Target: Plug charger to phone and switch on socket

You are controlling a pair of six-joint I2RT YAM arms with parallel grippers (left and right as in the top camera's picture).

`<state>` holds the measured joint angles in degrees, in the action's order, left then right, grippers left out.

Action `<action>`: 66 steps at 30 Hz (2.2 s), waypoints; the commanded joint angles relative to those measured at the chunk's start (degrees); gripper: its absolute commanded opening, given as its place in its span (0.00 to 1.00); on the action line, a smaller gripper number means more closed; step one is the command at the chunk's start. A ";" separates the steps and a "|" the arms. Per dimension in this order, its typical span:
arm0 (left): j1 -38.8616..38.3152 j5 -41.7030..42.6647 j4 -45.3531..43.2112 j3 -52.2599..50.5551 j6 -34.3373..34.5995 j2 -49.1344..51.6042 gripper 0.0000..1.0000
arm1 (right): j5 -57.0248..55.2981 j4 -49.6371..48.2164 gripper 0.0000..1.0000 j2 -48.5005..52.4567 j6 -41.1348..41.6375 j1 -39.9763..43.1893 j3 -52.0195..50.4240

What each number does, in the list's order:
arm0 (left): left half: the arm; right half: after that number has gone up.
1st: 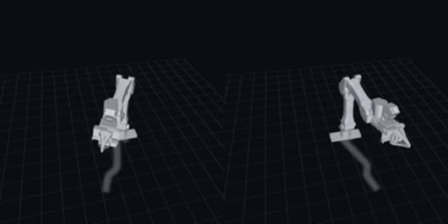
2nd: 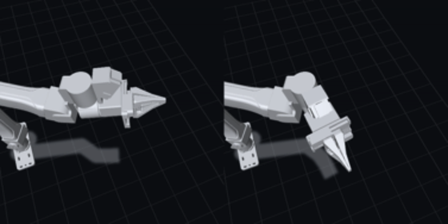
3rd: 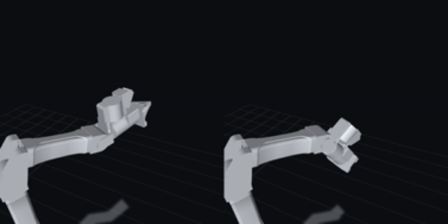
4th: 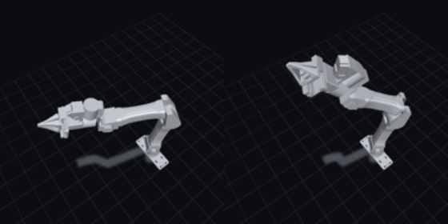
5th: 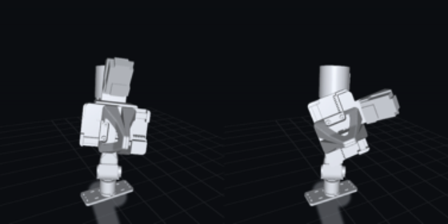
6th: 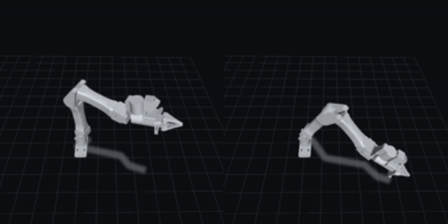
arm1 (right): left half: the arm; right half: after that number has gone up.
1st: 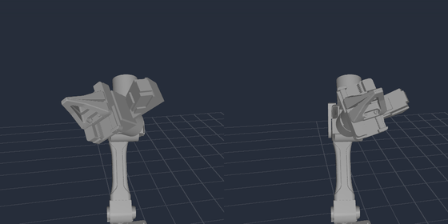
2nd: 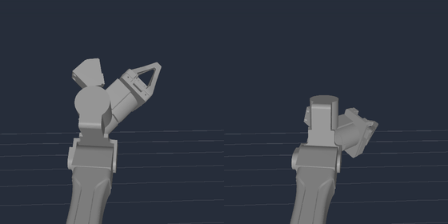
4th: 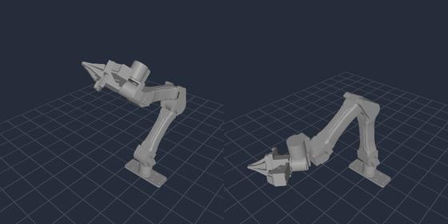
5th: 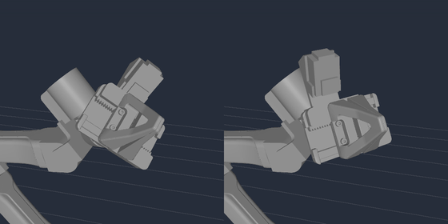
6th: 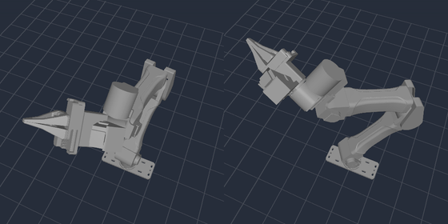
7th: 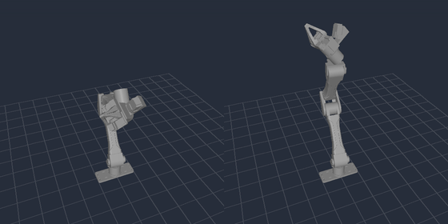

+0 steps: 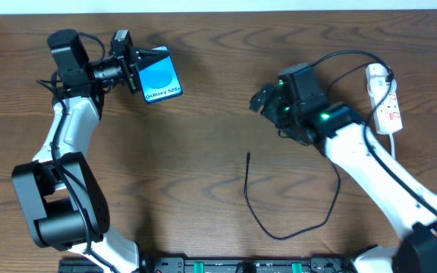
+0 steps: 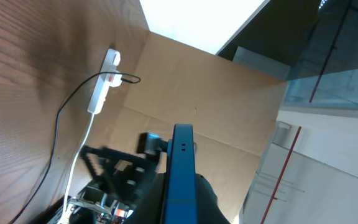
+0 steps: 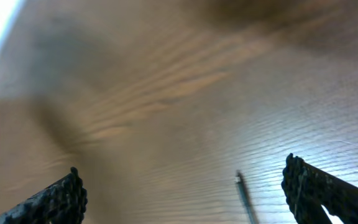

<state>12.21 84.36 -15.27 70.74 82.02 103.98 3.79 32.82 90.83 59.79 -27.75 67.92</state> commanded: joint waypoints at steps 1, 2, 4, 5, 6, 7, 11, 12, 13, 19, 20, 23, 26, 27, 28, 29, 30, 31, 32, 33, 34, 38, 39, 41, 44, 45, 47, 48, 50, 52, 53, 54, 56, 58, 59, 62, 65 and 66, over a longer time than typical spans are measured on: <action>0.00 2.19 -0.31 0.46 -2.49 -0.92 0.07 | -1.73 0.81 0.99 2.67 -0.96 -1.81 1.14; 0.00 2.16 -0.31 0.46 -3.10 -0.92 0.07 | -1.75 1.14 0.99 3.45 -0.96 -2.45 1.14; 0.00 2.16 -0.31 0.46 -3.41 -0.92 0.07 | -1.75 1.55 0.99 4.68 -1.27 -3.54 1.14; 0.00 2.12 -0.31 0.46 -3.39 -0.92 0.08 | -1.73 1.79 0.99 5.20 -1.62 -4.11 1.14; 0.00 1.95 -0.31 0.46 -3.39 -0.92 0.08 | -1.84 2.23 0.99 5.66 -1.66 -4.70 1.14; 0.00 1.95 -0.31 0.46 -3.39 -0.92 0.07 | -2.16 2.86 0.99 6.05 -1.68 -5.29 1.14; 0.00 1.95 -0.31 0.46 -3.39 -0.92 0.07 | -4.50 5.99 0.99 7.80 -1.84 -7.52 1.14; 0.00 1.95 -0.31 0.46 -3.41 -0.92 0.07 | -4.85 6.51 0.99 8.24 -1.88 -7.98 1.14; 0.00 1.95 -0.31 0.46 -3.41 -0.92 0.08 | -4.96 6.69 0.99 8.76 -2.25 -8.39 1.14; 0.00 1.95 -0.31 0.42 -3.41 -0.92 0.08 | -4.96 6.69 0.99 10.80 -5.09 -11.06 1.14; 0.00 1.97 -0.31 0.42 -3.41 -0.92 0.07 | -4.96 6.67 0.99 10.93 -5.68 -11.52 1.14; 0.00 1.97 -0.31 0.42 -3.41 -0.92 0.08 | -5.27 7.17 0.99 11.34 -5.88 -12.46 1.14; 0.00 1.97 -0.31 0.42 -3.41 -0.92 0.08 | -5.16 7.34 0.98 12.09 -5.88 -12.63 1.14; 0.00 1.97 -0.31 0.42 -3.41 -0.92 0.07 | -5.07 7.37 0.96 12.31 -5.88 -12.63 1.14; 0.00 1.97 -0.31 0.42 -3.41 -0.92 0.08 | -4.92 7.48 0.96 12.66 -5.90 -12.63 1.14; 0.00 1.97 -0.31 0.42 -3.41 -0.92 0.07 | -4.87 7.56 0.96 13.07 -5.90 -12.63 1.14; 0.00 1.97 -0.31 0.42 -3.41 -0.92 0.08 | -4.79 7.82 0.95 13.38 -6.14 -12.63 1.14; 0.00 1.97 -0.31 0.42 -3.41 -0.92 0.07 | -4.74 8.15 0.95 13.75 -6.34 -12.66 1.14; 0.00 1.97 -0.31 0.42 -3.41 -0.92 0.07 | -4.74 8.50 0.94 14.05 -6.62 -12.72 1.14; 0.00 1.97 -0.31 0.42 -3.41 -0.92 0.07 | -4.76 8.87 0.93 14.23 -6.75 -12.76 1.14; 0.00 1.97 -0.31 0.42 -3.43 -0.92 0.08 | -4.76 9.16 0.92 14.45 -6.75 -12.81 1.14; 0.00 1.97 -0.31 0.39 -3.41 -0.92 0.07 | -4.79 9.07 0.92 14.58 -6.73 -12.81 1.14; 0.00 1.97 -0.31 0.39 -3.41 -0.92 0.07 | -4.79 9.14 0.90 14.58 -6.73 -12.81 1.14; 0.00 1.97 -0.31 0.37 -3.43 -0.92 0.07 | -4.96 9.40 0.86 14.67 -6.86 -12.81 1.14; 0.00 1.97 -0.31 0.37 -3.41 -0.92 0.07 | -5.22 9.70 0.77 15.26 -7.41 -12.81 1.14; 0.00 1.97 -0.31 0.37 -3.43 -0.92 0.08 | -5.42 9.86 0.74 15.50 -7.48 -12.81 1.14; 0.00 1.97 -0.31 0.37 -3.41 -0.92 0.08 | -5.33 9.90 0.73 16.17 -7.80 -12.81 1.14; 0.00 1.97 -0.31 0.37 -3.41 -0.92 0.07 | -5.33 9.92 0.73 16.50 -7.80 -12.81 1.14; 0.00 1.99 -0.31 0.37 -3.41 -0.92 0.07 | -5.09 9.88 0.73 16.94 -8.11 -12.81 1.14; 0.00 1.99 -0.31 0.37 -3.41 -0.92 0.07 | -5.11 9.99 0.73 17.49 -8.24 -12.81 1.14; 0.00 1.99 -0.31 0.37 -3.41 -0.92 0.07 | -5.11 10.08 0.72 17.88 -8.24 -12.83 1.14; 0.00 1.99 -0.31 0.37 -3.41 -0.92 0.07 | -5.11 10.14 0.72 18.23 -8.44 -12.85 1.11; 0.00 1.99 -0.31 0.37 -3.41 -0.92 0.07 | -5.05 10.21 0.72 19.02 -8.68 -12.85 1.11; 0.00 1.99 -0.31 0.37 -3.41 -0.92 0.07 | -4.87 10.27 0.72 19.80 -8.70 -12.87 1.11; 0.00 1.99 -0.31 0.37 -3.43 -0.92 0.07 | -4.72 10.27 0.71 19.96 -8.76 -12.96 1.11; 0.00 1.99 -0.31 0.37 -3.41 -0.92 0.07 | -4.72 10.23 0.69 20.81 -8.87 -13.11 1.11; 0.00 1.99 -0.31 0.37 -3.41 -0.92 0.08 | -4.74 10.23 0.61 20.98 -8.87 -13.20 1.11; 0.00 1.99 -0.31 0.37 -3.41 -0.92 0.07 | -4.72 10.23 0.56 20.98 -8.87 -13.20 1.11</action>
<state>12.23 84.36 -15.25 70.74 79.40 103.98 -0.78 43.07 110.10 51.20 -40.49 68.53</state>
